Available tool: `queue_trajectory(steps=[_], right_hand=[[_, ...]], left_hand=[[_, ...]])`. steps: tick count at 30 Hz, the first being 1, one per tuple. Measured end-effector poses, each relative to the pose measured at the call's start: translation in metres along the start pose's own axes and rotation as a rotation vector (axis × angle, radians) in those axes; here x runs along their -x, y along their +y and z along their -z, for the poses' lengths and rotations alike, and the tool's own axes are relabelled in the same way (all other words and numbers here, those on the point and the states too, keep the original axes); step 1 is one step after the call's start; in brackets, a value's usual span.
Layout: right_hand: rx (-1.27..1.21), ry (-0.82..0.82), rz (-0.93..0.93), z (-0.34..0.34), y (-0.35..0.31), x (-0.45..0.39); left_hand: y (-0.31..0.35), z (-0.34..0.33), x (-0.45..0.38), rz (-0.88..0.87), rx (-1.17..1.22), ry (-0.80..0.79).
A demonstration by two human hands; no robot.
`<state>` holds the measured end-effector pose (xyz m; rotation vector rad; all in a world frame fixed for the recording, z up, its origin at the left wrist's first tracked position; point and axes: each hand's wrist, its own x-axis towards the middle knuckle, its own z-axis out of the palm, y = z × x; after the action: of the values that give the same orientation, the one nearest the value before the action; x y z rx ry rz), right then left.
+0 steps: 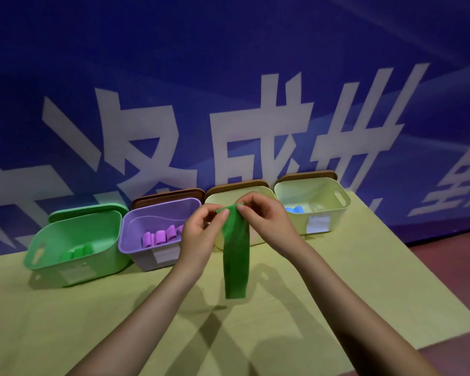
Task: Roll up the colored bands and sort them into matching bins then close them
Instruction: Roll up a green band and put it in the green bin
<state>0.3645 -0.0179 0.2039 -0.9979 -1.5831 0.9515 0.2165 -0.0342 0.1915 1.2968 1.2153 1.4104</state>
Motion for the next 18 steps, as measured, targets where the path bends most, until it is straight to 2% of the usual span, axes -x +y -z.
queue_trajectory(steps=[3,6,8,10,14,18], right_hand=[[-0.153,0.027,-0.064,-0.001,0.003,0.007],[-0.186,-0.133,-0.188,-0.006,0.015,0.018],[-0.168,-0.182,-0.227,-0.012,0.023,0.025],[-0.192,-0.134,-0.219,-0.018,0.024,0.028],[-0.241,-0.084,-0.170,-0.027,0.014,0.025],[-0.253,-0.121,-0.159,-0.035,0.009,0.020]], left_hand=[[0.010,-0.002,0.004,0.003,0.043,-0.014],[0.019,-0.002,0.005,-0.013,0.066,-0.002],[0.020,0.001,0.003,0.000,0.077,0.009],[0.019,0.004,0.002,0.084,0.172,0.019],[0.016,0.004,0.008,0.397,0.473,-0.064],[0.018,0.006,0.014,0.449,0.544,-0.135]])
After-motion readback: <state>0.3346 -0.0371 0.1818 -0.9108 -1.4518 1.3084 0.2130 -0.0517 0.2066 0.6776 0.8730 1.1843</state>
